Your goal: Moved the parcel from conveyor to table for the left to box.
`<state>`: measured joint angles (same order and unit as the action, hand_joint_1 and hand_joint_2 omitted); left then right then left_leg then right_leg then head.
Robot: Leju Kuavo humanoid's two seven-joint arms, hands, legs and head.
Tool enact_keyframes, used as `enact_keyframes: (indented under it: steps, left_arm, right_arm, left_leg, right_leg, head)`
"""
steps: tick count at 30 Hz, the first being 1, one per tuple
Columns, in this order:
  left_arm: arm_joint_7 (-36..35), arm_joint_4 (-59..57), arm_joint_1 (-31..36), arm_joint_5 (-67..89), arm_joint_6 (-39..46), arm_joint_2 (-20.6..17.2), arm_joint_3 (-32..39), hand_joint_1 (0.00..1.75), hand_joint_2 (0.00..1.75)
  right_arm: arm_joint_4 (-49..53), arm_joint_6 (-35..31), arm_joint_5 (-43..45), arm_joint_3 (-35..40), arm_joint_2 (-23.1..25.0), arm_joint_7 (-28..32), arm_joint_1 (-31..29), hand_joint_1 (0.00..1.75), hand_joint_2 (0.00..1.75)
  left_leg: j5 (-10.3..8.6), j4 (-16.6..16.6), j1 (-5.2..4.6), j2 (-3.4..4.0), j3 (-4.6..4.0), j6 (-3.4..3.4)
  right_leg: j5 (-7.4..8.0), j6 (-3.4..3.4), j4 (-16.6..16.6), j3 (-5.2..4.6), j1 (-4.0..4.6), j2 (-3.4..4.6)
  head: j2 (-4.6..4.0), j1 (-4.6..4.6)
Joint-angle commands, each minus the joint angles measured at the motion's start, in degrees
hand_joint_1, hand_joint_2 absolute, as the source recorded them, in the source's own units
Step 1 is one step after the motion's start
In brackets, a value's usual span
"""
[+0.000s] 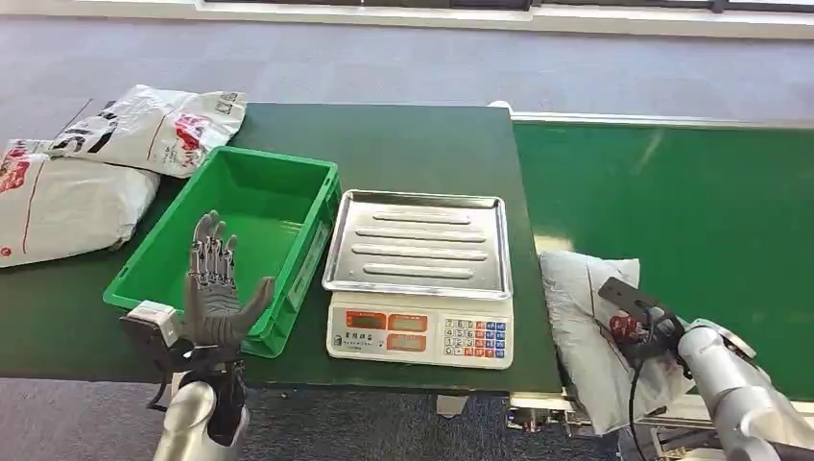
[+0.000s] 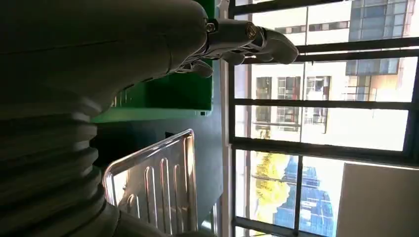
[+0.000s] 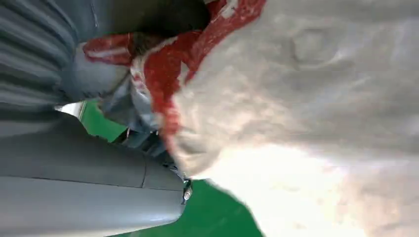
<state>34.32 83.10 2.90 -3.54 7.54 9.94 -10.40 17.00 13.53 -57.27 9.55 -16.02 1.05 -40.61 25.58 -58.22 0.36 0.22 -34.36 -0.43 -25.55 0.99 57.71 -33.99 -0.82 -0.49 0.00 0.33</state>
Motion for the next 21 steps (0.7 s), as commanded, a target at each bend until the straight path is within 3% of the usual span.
enact_keyframes:
  steps: [1,3,7,9,14,16,17,20,21]
  left_arm:
    - [-0.3,-1.65,0.6,-0.12,0.2,-1.31,0.18,0.0,1.75]
    - [-0.31,-1.47,0.24,-0.11,-0.07,-1.47,0.18,0.0,1.75]
    - [1.08,-0.93,-1.3,-0.04,-1.37,-1.85,0.71,0.0,1.75]
    - [1.75,-0.16,-2.01,0.13,-1.54,-1.31,1.7,0.0,1.75]
    - [1.78,0.18,-2.01,0.24,-1.63,-1.19,1.81,0.0,1.75]
    - [1.78,0.42,-2.03,0.23,-1.57,-0.98,2.13,0.0,1.75]
    - [1.86,1.07,-2.15,0.31,-1.43,-0.86,2.33,0.0,1.75]
    - [1.83,1.66,-1.88,0.45,-0.72,-0.85,2.54,0.0,1.75]
    - [1.83,1.72,-1.88,0.45,-0.69,-0.92,2.51,0.0,1.75]
  right_arm:
    - [-2.71,13.37,1.41,0.31,0.38,1.4,-0.05,1.75,1.75]
    - [-2.52,15.4,5.15,-2.37,0.05,5.08,0.46,1.75,1.75]
    - [-1.53,29.93,23.0,-15.41,-0.12,19.46,2.85,1.75,1.75]
    - [-0.38,31.91,32.57,-22.24,2.84,19.79,2.26,1.75,1.75]
    - [0.23,31.48,33.51,-22.1,3.65,18.12,1.81,1.75,1.75]
    - [0.57,30.78,39.0,-25.62,4.74,19.45,0.88,1.75,1.75]
    - [1.48,30.04,46.14,-29.56,6.62,19.45,-0.78,1.75,1.75]
    - [6.49,24.07,55.48,-32.67,10.22,22.82,-6.09,1.75,1.75]
    - [8.75,23.08,58.09,-31.67,10.68,19.44,-6.77,1.75,1.75]
  left_leg:
    - [-0.03,0.14,0.01,-0.02,0.09,0.0]
    - [-0.11,0.35,0.0,-0.05,0.19,0.0]
    - [-0.01,0.09,-0.02,-0.16,0.03,0.01]
    - [0.0,0.14,-0.04,-0.02,0.04,-0.01]
    - [0.04,0.13,-0.04,0.16,-0.16,-0.04]
    - [0.01,0.09,-0.04,0.0,-0.2,-0.04]
    - [-0.01,0.15,-0.03,0.02,-0.17,-0.04]
    - [0.05,0.02,-0.1,0.35,-0.36,-0.04]
    - [0.06,0.02,-0.1,0.4,-0.36,-0.04]
  right_leg:
    - [0.03,-0.06,-0.14,0.09,0.02,0.03]
    - [0.1,-0.1,-0.33,0.18,0.01,0.03]
    - [-0.03,-0.03,-0.07,0.06,-0.02,-0.14]
    - [0.0,-0.06,-0.09,-0.01,-0.04,0.03]
    - [0.03,-0.09,-0.04,-0.25,-0.02,0.2]
    - [0.0,-0.06,-0.01,-0.26,-0.02,0.05]
    - [0.03,-0.08,-0.08,-0.24,-0.01,0.08]
    - [0.06,-0.05,0.14,-0.5,-0.08,0.4]
    - [0.08,-0.07,0.15,-0.52,-0.08,0.48]
  head:
    - [-0.02,0.0]
    - [0.0,0.0]
    - [0.0,0.0]
    - [0.0,0.0]
    - [0.0,-0.02]
    - [0.0,0.02]
    - [0.0,0.0]
    - [0.0,0.0]
    - [0.0,0.0]
